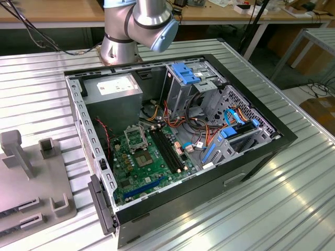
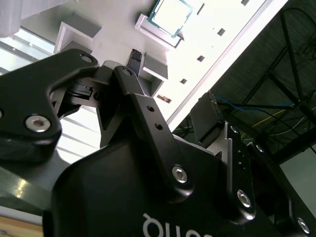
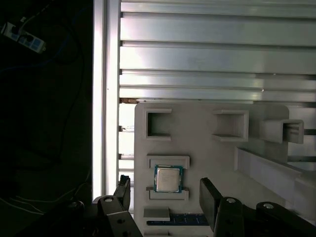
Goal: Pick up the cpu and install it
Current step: 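Pick up the cpu and move it towards the insertion slot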
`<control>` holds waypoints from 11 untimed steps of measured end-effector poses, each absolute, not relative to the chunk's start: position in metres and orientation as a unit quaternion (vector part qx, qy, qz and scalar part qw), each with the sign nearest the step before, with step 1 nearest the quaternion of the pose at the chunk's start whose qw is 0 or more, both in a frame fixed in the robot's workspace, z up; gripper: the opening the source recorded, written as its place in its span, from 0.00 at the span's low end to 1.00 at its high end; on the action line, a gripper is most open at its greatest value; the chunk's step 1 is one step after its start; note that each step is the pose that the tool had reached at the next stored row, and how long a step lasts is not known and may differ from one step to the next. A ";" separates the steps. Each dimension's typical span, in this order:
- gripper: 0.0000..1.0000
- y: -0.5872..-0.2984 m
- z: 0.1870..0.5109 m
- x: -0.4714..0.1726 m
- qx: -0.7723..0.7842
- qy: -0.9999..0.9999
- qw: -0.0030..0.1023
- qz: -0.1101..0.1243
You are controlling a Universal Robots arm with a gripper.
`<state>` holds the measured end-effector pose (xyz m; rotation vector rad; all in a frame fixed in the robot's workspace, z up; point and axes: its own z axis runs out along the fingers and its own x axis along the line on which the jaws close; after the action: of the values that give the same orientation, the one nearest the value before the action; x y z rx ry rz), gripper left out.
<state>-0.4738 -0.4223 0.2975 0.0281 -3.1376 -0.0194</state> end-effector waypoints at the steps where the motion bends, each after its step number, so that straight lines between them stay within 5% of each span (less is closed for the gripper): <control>1: 0.67 -0.422 0.297 -0.474 0.009 -1.000 0.002 -0.006; 11: 0.67 -0.433 0.285 -0.469 0.009 -1.000 0.003 -0.006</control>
<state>-0.4695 -0.4332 0.2846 0.0283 -3.1364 -0.0193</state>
